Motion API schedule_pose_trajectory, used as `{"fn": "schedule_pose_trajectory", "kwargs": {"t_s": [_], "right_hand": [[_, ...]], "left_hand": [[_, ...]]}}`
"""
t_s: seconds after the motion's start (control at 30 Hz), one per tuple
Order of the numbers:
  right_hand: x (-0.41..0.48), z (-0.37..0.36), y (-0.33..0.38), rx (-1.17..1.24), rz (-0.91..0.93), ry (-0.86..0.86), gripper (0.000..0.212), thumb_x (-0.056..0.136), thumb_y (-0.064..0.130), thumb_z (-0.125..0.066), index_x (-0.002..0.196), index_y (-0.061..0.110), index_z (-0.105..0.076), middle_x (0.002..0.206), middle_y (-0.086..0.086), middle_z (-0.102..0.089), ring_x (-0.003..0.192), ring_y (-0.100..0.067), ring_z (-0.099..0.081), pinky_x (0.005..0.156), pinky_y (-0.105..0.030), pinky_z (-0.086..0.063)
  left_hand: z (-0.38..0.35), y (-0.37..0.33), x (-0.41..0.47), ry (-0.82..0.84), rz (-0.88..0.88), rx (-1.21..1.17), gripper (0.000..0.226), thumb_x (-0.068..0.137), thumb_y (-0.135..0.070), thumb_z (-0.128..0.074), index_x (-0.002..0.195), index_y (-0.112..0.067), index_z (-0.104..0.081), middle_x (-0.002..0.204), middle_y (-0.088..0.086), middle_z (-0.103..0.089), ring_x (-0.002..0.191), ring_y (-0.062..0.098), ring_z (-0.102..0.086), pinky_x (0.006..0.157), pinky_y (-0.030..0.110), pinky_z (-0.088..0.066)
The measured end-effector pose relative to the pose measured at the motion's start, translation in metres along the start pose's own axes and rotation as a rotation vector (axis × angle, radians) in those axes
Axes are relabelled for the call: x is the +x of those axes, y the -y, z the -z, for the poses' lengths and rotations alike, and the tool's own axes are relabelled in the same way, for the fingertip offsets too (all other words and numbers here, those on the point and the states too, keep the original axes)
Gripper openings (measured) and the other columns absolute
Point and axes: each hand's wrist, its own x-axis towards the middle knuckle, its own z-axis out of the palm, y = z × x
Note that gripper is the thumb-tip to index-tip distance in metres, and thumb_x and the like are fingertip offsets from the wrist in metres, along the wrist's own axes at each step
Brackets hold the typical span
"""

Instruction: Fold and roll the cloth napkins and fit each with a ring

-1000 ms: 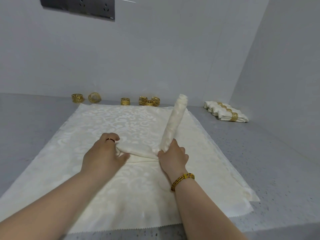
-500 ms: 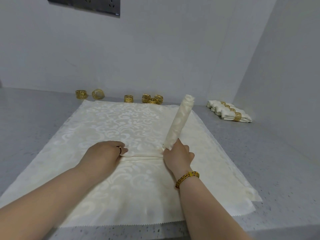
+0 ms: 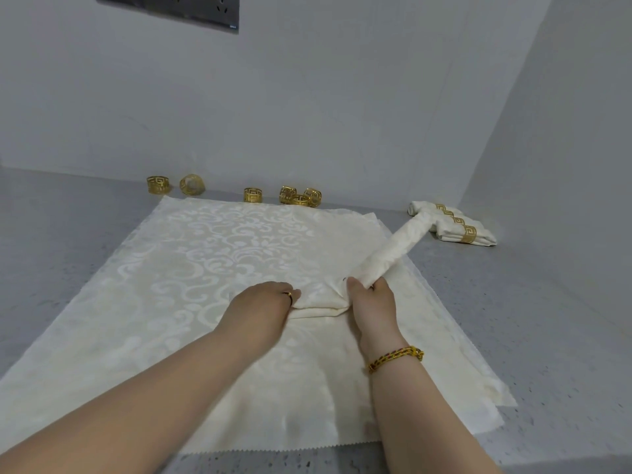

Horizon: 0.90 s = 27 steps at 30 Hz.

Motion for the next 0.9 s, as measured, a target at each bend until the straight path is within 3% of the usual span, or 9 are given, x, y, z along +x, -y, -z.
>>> {"fn": "schedule_pose_trajectory", "kwargs": {"t_s": [0.17,0.3,0.37,0.47,0.57,0.67,0.77,0.83,0.9], "right_hand": [[0.006,0.005,-0.001,0.296,-0.140,-0.103,0.014,0.085,0.007,-0.054,0.083,0.019,-0.048,0.086,-0.001,-0.056,0.085,-0.021,-0.056,0.079,-0.033,-0.048],[0.010,0.013,0.005,0.432,-0.197,-0.132,0.021,0.084,0.001,-0.052,0.101,0.014,-0.046,0.087,-0.003,-0.053,0.078,-0.019,-0.055,0.076,-0.035,-0.050],[0.011,0.014,0.008,0.244,-0.073,-0.151,0.019,0.084,0.000,-0.049,0.097,0.013,-0.047,0.089,-0.003,-0.053,0.081,-0.020,-0.054,0.078,-0.035,-0.048],[0.006,0.011,0.007,-0.247,0.303,-0.073,0.045,0.085,-0.005,-0.038,0.125,0.015,-0.046,0.118,0.002,-0.052,0.108,-0.015,-0.050,0.091,-0.022,-0.038],[0.000,0.007,0.003,-0.629,0.641,0.128,0.061,0.084,-0.012,-0.032,0.137,0.017,-0.038,0.140,0.002,-0.039,0.130,-0.011,-0.032,0.097,-0.003,-0.014],[-0.002,0.005,0.000,-0.861,0.761,0.271,0.062,0.084,-0.012,-0.031,0.139,0.017,-0.034,0.148,-0.003,-0.030,0.137,-0.016,-0.025,0.103,-0.012,-0.013],[0.000,0.001,0.000,-0.933,0.827,0.243,0.061,0.073,-0.012,-0.033,0.128,0.008,-0.050,0.135,-0.014,-0.049,0.126,-0.030,-0.045,0.107,-0.032,-0.024],[0.000,-0.005,-0.003,-0.997,0.941,0.193,0.058,0.055,-0.010,-0.046,0.107,0.007,-0.066,0.109,-0.013,-0.067,0.099,-0.032,-0.065,0.088,-0.045,-0.045],[-0.001,-0.014,-0.003,-1.068,1.025,0.173,0.052,0.047,-0.002,-0.055,0.094,0.014,-0.071,0.093,-0.004,-0.073,0.083,-0.023,-0.070,0.070,-0.039,-0.054]], "left_hand": [[-0.002,0.002,-0.004,0.227,-0.085,0.063,0.067,0.085,-0.044,-0.010,0.146,-0.017,-0.010,0.155,0.000,-0.011,0.142,0.011,-0.009,0.112,0.020,0.000],[0.000,-0.001,-0.002,0.310,-0.084,0.108,0.052,0.098,-0.039,-0.016,0.146,-0.025,-0.001,0.155,-0.003,0.001,0.143,0.011,0.001,0.113,0.025,0.005],[0.001,-0.002,-0.003,0.326,-0.080,0.089,0.052,0.099,-0.036,-0.020,0.146,-0.026,-0.001,0.155,-0.003,0.001,0.143,0.012,0.003,0.113,0.026,0.005],[0.001,-0.002,-0.002,0.310,-0.058,0.043,0.051,0.099,-0.032,-0.022,0.146,-0.025,-0.005,0.155,-0.002,-0.001,0.143,0.012,0.001,0.112,0.024,0.006],[0.003,-0.001,-0.003,0.166,-0.021,-0.207,0.047,0.098,-0.020,-0.032,0.144,-0.018,-0.023,0.153,-0.002,-0.017,0.141,0.010,-0.012,0.105,0.011,0.002],[0.012,0.001,-0.006,-0.029,0.176,-0.562,0.038,0.090,-0.006,-0.049,0.128,-0.012,-0.049,0.136,-0.002,-0.044,0.128,0.011,-0.037,0.094,0.005,-0.019],[0.018,0.014,-0.011,-0.206,0.315,-0.603,0.041,0.081,-0.006,-0.063,0.120,-0.013,-0.052,0.112,-0.008,-0.045,0.117,0.014,-0.044,0.088,0.014,-0.029],[0.020,0.023,-0.015,-0.191,0.387,-0.665,0.059,0.079,-0.008,-0.066,0.130,-0.018,-0.040,0.101,-0.010,-0.047,0.104,0.014,-0.048,0.077,0.016,-0.034],[0.020,0.033,-0.019,-0.134,0.404,-0.750,0.076,0.079,-0.005,-0.065,0.140,-0.026,-0.025,0.096,-0.011,-0.050,0.097,0.012,-0.050,0.070,0.013,-0.035]]}}
